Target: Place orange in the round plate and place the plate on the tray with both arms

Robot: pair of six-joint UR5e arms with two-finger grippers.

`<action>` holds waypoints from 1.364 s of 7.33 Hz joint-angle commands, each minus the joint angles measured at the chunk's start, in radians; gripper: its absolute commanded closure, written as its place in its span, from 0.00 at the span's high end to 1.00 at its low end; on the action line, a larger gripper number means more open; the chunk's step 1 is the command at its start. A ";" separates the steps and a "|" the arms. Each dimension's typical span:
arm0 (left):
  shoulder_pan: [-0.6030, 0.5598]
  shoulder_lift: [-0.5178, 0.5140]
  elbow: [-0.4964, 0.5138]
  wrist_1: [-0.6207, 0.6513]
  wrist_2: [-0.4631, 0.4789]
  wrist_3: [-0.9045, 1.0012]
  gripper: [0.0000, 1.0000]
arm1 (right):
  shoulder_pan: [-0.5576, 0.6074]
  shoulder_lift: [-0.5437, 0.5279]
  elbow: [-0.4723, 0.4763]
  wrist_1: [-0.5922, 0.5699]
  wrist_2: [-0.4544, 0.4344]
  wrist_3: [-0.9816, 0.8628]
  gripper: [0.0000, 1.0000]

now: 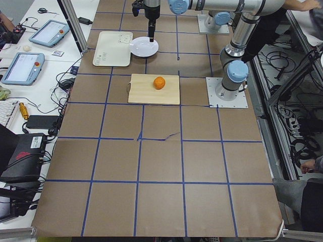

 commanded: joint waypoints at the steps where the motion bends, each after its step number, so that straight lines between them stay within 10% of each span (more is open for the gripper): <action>1: 0.000 0.000 0.000 0.002 0.000 0.000 1.00 | -0.002 -0.002 0.011 -0.027 -0.003 -0.029 1.00; 10: 0.002 0.000 0.000 0.000 -0.003 0.002 1.00 | -0.013 -0.001 0.040 -0.027 0.055 -0.038 1.00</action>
